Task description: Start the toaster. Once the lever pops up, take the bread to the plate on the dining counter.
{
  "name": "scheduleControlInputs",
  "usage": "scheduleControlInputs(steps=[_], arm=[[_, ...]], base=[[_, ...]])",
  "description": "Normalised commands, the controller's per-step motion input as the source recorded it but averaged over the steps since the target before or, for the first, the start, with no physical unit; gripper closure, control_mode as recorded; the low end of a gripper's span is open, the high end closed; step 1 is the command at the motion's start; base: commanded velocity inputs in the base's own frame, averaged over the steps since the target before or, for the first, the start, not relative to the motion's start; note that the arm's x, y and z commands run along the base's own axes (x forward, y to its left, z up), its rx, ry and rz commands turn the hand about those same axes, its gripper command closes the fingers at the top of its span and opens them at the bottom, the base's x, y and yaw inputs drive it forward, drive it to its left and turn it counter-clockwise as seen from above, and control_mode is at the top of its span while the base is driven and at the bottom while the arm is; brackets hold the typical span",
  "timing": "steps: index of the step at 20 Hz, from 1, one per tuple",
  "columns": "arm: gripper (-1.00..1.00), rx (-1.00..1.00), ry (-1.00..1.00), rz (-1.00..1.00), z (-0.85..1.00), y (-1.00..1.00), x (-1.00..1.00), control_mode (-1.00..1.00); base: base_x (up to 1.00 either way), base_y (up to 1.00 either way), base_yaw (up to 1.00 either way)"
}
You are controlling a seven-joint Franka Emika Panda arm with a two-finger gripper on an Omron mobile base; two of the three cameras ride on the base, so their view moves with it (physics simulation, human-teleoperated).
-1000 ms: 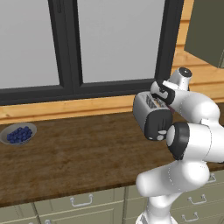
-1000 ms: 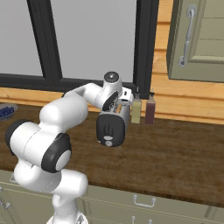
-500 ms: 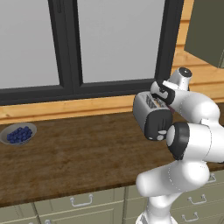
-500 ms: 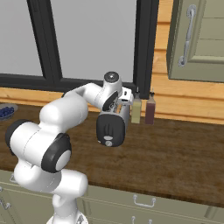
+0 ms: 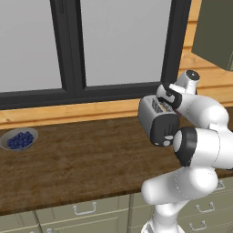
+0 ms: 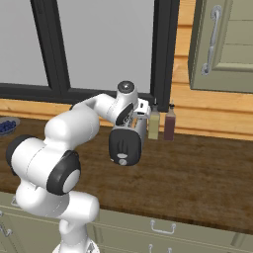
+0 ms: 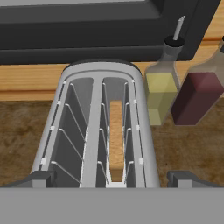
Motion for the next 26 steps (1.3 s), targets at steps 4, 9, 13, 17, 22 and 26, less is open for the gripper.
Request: scheduleControlInputs(steps=[4,9,13,17,22,26], arm=[[-1.0,0.0,0.0,0.0,0.0,0.0,0.0,-1.0],[-1.0,0.0,0.0,0.0,0.0,0.0,0.0,-1.0],[-1.0,0.0,0.0,0.0,0.0,0.0,0.0,-1.0],[-1.0,0.0,0.0,0.0,0.0,0.0,0.0,-1.0],[-1.0,0.0,0.0,0.0,0.0,0.0,0.0,-1.0],[-1.0,0.0,0.0,0.0,0.0,0.0,0.0,-1.0]], base=[[0.0,0.0,0.0],[0.0,0.0,0.0],[0.0,0.0,0.0],[0.0,0.0,0.0],[0.0,0.0,0.0],[0.0,0.0,0.0]])
